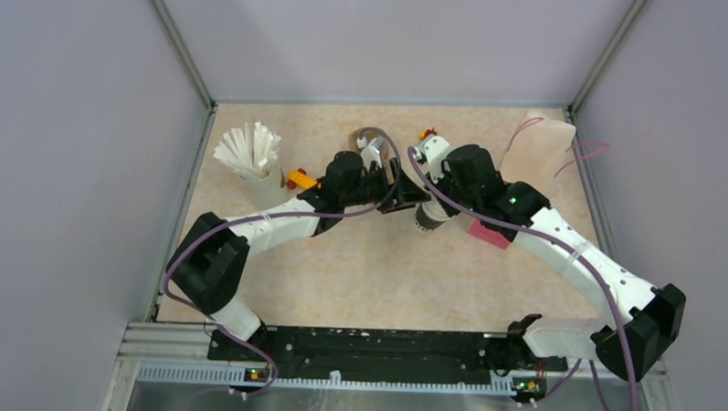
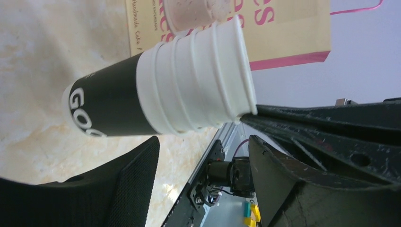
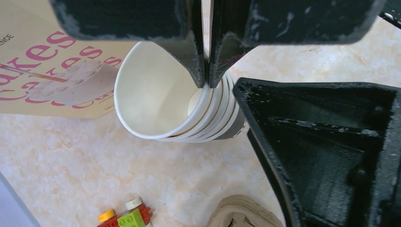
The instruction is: Pack the takeout coffee
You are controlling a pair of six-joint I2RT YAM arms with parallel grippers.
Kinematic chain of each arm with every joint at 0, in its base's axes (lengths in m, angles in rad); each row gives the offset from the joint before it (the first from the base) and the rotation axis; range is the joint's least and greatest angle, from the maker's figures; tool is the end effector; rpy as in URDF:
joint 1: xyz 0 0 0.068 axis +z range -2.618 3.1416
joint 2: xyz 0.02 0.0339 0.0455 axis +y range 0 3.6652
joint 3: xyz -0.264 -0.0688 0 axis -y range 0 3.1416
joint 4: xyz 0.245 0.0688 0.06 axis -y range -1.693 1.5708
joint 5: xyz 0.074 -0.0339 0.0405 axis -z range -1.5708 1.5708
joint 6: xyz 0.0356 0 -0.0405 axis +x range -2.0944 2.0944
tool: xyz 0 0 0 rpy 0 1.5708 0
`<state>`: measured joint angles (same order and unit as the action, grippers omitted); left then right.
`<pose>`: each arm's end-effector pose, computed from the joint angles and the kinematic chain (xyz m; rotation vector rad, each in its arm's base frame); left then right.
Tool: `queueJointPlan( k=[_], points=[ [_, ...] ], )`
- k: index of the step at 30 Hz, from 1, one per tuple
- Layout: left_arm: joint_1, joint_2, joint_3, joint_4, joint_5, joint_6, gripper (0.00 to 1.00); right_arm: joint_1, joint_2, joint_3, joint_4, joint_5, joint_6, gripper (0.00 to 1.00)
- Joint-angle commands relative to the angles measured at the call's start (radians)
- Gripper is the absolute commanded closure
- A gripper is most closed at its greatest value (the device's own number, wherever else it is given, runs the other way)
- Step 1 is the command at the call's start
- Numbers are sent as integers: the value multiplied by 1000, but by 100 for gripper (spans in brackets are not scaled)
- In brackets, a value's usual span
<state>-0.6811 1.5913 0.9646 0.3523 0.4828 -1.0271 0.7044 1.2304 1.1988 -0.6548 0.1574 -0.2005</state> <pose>0.2698 -0.2399 0.2538 0.0244 2.1533 -1.5512 0.2041 0.1661 0.3454 -0.9070 2.0578 0.0936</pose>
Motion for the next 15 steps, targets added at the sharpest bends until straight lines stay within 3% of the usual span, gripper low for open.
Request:
queueJointPlan(
  k=[1,15],
  points=[
    [-2,57,84,68,56,38,25,7,-13,6,41,18,-32,100],
    [2,123,65,164,43,15,27,7,3,-9,49,2,-23,100]
  ],
)
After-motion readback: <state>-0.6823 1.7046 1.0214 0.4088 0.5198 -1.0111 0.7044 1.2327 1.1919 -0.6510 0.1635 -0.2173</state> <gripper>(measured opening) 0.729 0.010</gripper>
